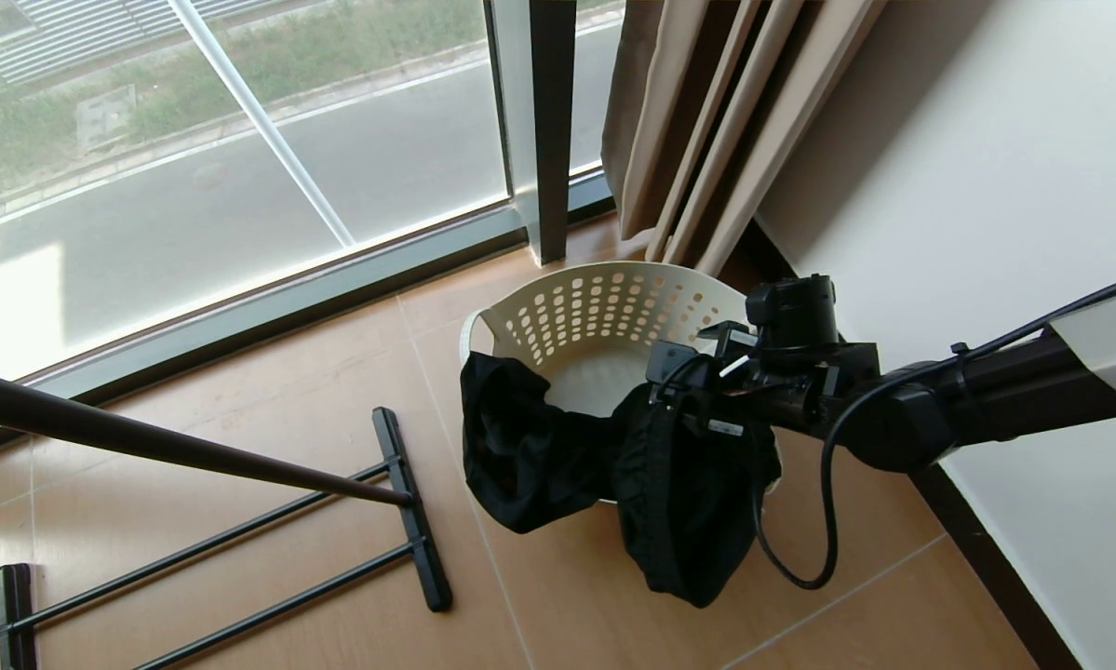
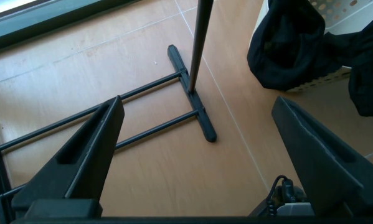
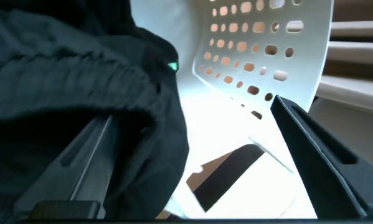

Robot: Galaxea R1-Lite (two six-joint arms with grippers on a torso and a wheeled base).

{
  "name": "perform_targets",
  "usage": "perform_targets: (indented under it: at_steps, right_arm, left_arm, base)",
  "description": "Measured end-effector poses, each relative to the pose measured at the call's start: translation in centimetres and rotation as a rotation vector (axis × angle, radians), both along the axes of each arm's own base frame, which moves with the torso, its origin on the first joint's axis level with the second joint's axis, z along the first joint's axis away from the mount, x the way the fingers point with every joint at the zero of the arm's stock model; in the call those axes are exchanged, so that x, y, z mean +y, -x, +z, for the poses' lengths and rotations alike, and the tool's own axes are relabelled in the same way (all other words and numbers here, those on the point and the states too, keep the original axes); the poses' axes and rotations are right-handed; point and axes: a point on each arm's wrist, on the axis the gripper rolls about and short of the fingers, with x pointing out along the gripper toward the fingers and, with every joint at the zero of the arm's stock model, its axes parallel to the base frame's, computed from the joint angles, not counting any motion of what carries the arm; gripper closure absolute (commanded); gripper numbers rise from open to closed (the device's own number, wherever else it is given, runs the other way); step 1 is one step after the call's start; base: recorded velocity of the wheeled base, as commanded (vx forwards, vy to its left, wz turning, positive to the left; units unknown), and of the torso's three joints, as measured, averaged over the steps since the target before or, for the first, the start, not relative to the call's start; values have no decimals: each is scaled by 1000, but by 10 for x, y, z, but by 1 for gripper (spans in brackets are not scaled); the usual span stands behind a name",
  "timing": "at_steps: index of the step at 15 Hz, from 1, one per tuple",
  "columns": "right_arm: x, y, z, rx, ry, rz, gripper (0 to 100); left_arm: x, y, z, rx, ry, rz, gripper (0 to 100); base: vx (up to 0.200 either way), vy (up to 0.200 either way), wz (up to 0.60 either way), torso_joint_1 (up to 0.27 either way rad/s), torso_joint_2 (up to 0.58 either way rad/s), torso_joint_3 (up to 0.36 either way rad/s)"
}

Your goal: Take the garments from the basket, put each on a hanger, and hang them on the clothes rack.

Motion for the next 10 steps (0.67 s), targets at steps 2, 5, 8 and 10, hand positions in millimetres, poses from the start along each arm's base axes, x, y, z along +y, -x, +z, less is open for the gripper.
perform_targets:
  at_steps: [2, 5, 8, 10]
  right_arm:
    - [2, -8, 0, -13, -6, -8, 100]
    - [2, -8, 1, -16, -10, -12, 100]
    - [5, 21, 21, -36, -11, -6, 100]
    - [6, 53, 42, -61, -36, 13, 100]
  left_arm:
    - [0, 0, 0, 0, 0, 0, 0]
    - [0, 0, 0, 0, 0, 0, 0]
    - [0, 0, 0, 0, 0, 0, 0]
    - [0, 0, 0, 0, 0, 0, 0]
  base:
    - [0, 0, 0, 0, 0, 0]
    - [0, 0, 0, 0, 0, 0]
    - [0, 0, 0, 0, 0, 0]
    - [0, 0, 0, 0, 0, 0]
